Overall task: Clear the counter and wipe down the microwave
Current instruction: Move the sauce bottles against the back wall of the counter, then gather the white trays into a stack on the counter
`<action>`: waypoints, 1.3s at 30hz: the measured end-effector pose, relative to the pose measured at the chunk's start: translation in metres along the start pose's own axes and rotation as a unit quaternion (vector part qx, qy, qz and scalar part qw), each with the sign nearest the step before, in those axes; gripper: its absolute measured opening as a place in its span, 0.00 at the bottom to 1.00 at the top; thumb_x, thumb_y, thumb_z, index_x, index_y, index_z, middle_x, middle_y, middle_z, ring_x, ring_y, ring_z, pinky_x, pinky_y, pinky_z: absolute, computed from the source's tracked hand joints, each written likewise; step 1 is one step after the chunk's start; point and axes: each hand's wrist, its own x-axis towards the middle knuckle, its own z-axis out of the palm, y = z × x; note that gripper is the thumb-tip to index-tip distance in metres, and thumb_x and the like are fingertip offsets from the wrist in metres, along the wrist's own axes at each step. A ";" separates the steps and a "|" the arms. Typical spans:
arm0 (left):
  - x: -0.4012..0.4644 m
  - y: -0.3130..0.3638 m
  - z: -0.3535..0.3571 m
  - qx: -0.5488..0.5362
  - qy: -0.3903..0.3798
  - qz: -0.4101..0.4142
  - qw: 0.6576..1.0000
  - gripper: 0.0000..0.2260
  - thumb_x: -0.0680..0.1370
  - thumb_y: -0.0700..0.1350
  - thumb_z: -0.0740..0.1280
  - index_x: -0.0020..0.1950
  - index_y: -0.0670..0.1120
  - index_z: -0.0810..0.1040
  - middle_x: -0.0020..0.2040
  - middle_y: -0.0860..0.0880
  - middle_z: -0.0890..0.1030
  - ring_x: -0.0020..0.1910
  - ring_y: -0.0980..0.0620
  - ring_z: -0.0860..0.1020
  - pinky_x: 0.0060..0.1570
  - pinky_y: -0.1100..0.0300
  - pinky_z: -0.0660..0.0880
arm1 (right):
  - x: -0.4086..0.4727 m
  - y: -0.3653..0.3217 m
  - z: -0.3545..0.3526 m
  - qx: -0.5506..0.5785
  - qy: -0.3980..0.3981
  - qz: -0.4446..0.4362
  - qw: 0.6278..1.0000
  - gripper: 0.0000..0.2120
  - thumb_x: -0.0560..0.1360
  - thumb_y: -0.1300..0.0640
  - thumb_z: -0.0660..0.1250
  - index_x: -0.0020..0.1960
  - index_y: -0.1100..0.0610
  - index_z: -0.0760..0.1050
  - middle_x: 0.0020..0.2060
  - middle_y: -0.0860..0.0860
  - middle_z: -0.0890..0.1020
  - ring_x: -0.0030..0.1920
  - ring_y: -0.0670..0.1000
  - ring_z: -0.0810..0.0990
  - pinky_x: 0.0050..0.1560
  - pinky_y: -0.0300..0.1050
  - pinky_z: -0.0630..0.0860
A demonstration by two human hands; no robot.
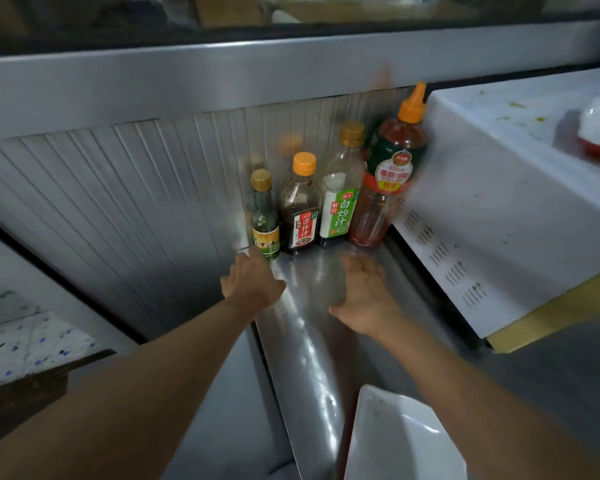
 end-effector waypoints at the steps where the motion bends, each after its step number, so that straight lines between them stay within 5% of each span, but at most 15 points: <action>1: -0.007 0.002 -0.002 0.022 -0.010 0.017 1.000 0.29 0.73 0.51 0.70 0.69 0.43 0.62 0.66 0.42 0.69 0.65 0.42 0.70 0.63 0.44 0.68 | -0.007 0.000 -0.004 -0.005 0.000 -0.004 1.000 0.41 0.68 0.55 0.73 0.74 0.55 0.55 0.70 0.56 0.62 0.70 0.58 0.59 0.70 0.49 0.62; 11: -0.075 0.030 -0.018 0.128 -0.036 0.138 0.981 0.32 0.73 0.51 0.69 0.72 0.46 0.59 0.68 0.44 0.68 0.68 0.43 0.67 0.65 0.43 0.61 | -0.077 0.002 -0.041 -0.059 0.019 0.022 0.998 0.45 0.67 0.53 0.74 0.76 0.55 0.52 0.70 0.57 0.63 0.70 0.59 0.61 0.69 0.51 0.62; 19: -0.116 0.048 -0.023 0.162 -0.060 0.209 0.963 0.32 0.72 0.53 0.68 0.72 0.47 0.58 0.70 0.44 0.67 0.69 0.43 0.65 0.66 0.45 0.62 | -0.137 0.012 -0.057 -0.070 0.037 0.079 0.994 0.35 0.69 0.53 0.71 0.70 0.57 0.58 0.68 0.56 0.63 0.68 0.58 0.61 0.65 0.50 0.66; 25: -0.133 0.074 -0.025 0.134 -0.079 0.279 0.948 0.29 0.73 0.50 0.67 0.71 0.45 0.62 0.62 0.45 0.75 0.63 0.44 0.72 0.57 0.53 0.72 | -0.174 0.030 -0.072 -0.023 0.068 0.130 0.989 0.37 0.70 0.53 0.70 0.72 0.57 0.56 0.70 0.55 0.61 0.70 0.57 0.59 0.69 0.52 0.63; 35: -0.184 0.149 -0.003 0.100 -0.104 0.337 0.930 0.25 0.72 0.49 0.69 0.65 0.44 0.65 0.64 0.45 0.72 0.64 0.44 0.70 0.66 0.49 0.66 | -0.222 0.108 -0.107 0.015 0.120 0.179 0.976 0.36 0.71 0.53 0.68 0.73 0.57 0.55 0.70 0.57 0.63 0.70 0.58 0.60 0.69 0.50 0.61; 39: -0.211 0.189 0.021 0.073 -0.112 0.341 0.931 0.29 0.71 0.51 0.70 0.68 0.45 0.65 0.64 0.44 0.73 0.61 0.44 0.73 0.59 0.51 0.72 | -0.243 0.163 -0.126 0.018 0.134 0.190 0.973 0.36 0.72 0.49 0.69 0.73 0.59 0.56 0.69 0.58 0.62 0.70 0.59 0.60 0.68 0.50 0.62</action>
